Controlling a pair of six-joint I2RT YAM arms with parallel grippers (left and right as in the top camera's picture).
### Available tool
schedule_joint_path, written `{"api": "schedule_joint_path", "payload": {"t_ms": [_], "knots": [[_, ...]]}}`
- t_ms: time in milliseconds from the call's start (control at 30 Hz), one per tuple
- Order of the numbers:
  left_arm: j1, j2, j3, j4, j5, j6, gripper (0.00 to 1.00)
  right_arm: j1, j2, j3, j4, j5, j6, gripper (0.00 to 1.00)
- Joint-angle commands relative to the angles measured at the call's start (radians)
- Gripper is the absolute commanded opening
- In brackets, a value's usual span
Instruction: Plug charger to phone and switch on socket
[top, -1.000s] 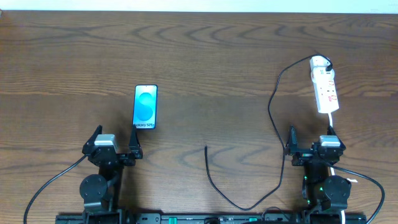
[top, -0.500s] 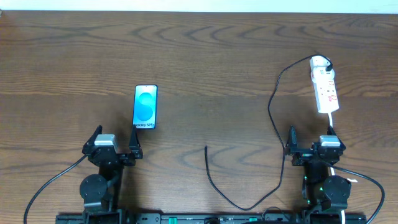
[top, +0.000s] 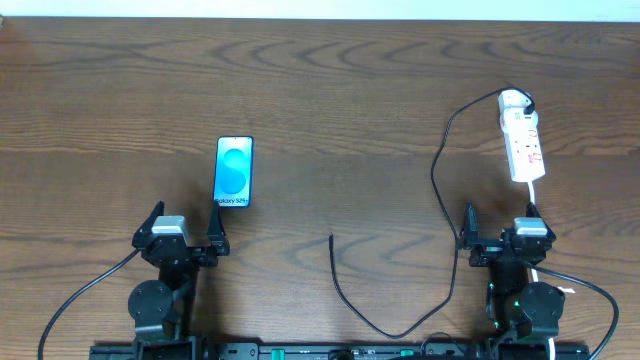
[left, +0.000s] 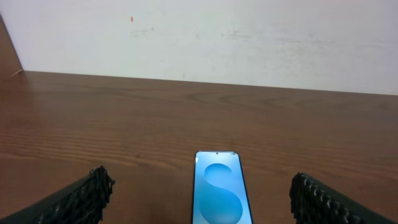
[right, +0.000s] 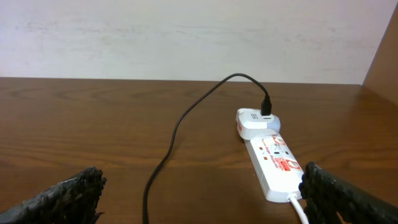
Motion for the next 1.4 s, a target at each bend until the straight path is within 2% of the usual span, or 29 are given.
{"api": "schedule_joint_path", "payload": {"t_ms": [0,167,800,1367], "knots": [[-0.004,-0.006,-0.015,-0.018,0.013,0.01,0.93,0.018,-0.006,-0.001,-0.004,0.015,0.014,0.99],[-0.004,-0.006,-0.014,0.035,0.013,0.01,0.93,0.018,-0.006,-0.001,-0.004,0.015,0.014,0.99],[-0.004,0.029,0.066,0.034,0.013,0.013,0.93,0.018,-0.006,-0.001,-0.004,0.015,0.014,0.99],[-0.003,0.495,0.424,0.034,0.013,0.079,0.93,0.018,-0.006,-0.001,-0.004,0.015,0.014,0.99]]}}
